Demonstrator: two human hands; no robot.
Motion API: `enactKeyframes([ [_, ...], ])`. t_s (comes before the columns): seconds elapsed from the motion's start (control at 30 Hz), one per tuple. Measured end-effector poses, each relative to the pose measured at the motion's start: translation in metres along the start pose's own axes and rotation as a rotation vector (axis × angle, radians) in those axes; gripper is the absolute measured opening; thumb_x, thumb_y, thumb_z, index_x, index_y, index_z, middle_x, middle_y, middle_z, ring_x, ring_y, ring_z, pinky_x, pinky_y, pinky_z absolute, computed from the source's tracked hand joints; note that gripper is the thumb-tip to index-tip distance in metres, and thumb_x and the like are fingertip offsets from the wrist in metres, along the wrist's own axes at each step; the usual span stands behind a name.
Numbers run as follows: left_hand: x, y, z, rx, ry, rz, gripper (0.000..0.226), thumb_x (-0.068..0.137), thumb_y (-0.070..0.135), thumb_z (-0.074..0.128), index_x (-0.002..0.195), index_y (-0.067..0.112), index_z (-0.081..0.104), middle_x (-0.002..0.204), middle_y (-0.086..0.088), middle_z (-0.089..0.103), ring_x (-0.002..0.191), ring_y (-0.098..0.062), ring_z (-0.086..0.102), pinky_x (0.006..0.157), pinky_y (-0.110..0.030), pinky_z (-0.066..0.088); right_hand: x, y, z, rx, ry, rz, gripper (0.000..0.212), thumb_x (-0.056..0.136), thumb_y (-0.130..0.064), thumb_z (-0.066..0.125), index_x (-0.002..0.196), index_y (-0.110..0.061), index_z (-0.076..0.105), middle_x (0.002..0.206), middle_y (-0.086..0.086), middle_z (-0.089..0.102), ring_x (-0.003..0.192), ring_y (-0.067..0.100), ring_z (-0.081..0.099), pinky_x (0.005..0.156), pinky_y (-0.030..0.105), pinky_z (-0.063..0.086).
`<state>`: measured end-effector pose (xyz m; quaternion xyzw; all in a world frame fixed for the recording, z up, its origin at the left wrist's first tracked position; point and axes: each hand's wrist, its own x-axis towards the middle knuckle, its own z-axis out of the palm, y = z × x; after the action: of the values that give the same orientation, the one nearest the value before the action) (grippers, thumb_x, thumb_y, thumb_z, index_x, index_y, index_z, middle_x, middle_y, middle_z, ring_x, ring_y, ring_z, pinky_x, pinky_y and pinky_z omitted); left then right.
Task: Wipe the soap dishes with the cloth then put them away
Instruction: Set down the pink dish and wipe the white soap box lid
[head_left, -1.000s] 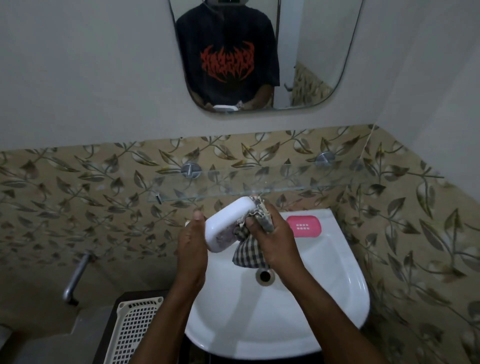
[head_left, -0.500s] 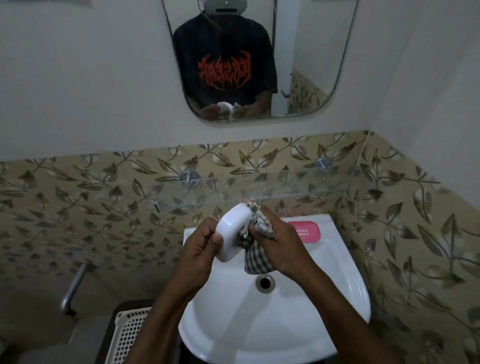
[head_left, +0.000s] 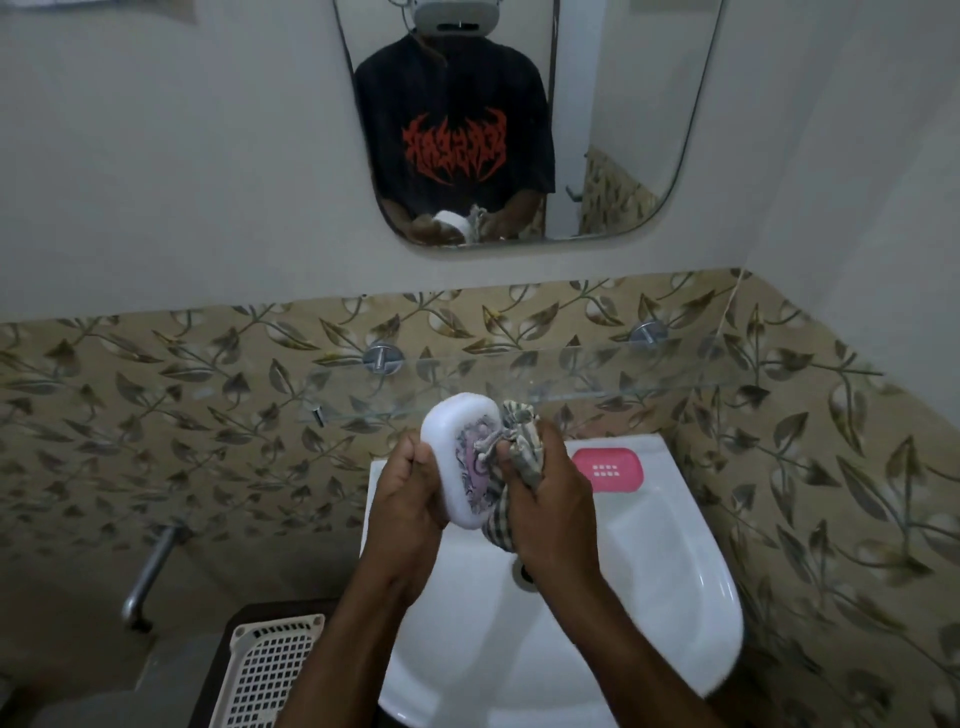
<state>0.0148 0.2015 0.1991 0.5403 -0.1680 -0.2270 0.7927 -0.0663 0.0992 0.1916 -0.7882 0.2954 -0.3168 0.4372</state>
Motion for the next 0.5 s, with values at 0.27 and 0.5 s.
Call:
enactKeyframes([
  [0.27, 0.003, -0.014, -0.002, -0.218, 0.219, -0.218, 0.043, 0.101, 0.025, 0.038, 0.136, 0.002, 0.049, 0.132, -0.023, 0.058, 0.122, -0.041, 0.055, 0.089, -0.050, 0.053, 0.023, 0.001, -0.020, -0.163, 0.256, -0.088, 0.037, 0.087, -0.013, 0.068, 0.123, -0.013, 0.061, 0.109, 0.011, 0.069, 0.102, 0.031, 0.062, 0.080, 0.032, 0.051],
  [0.5, -0.001, -0.001, 0.000, -0.380, 0.159, -0.357, 0.050, 0.104, 0.030, 0.030, 0.138, -0.003, 0.044, 0.105, -0.023, 0.070, 0.091, -0.027, 0.071, 0.081, -0.039, 0.059, -0.012, 0.022, 0.020, -0.225, -0.206, -0.626, 0.067, 0.083, -0.006, 0.057, 0.145, -0.025, 0.040, 0.154, -0.003, 0.037, 0.144, 0.014, 0.029, 0.115, 0.043, 0.031],
])
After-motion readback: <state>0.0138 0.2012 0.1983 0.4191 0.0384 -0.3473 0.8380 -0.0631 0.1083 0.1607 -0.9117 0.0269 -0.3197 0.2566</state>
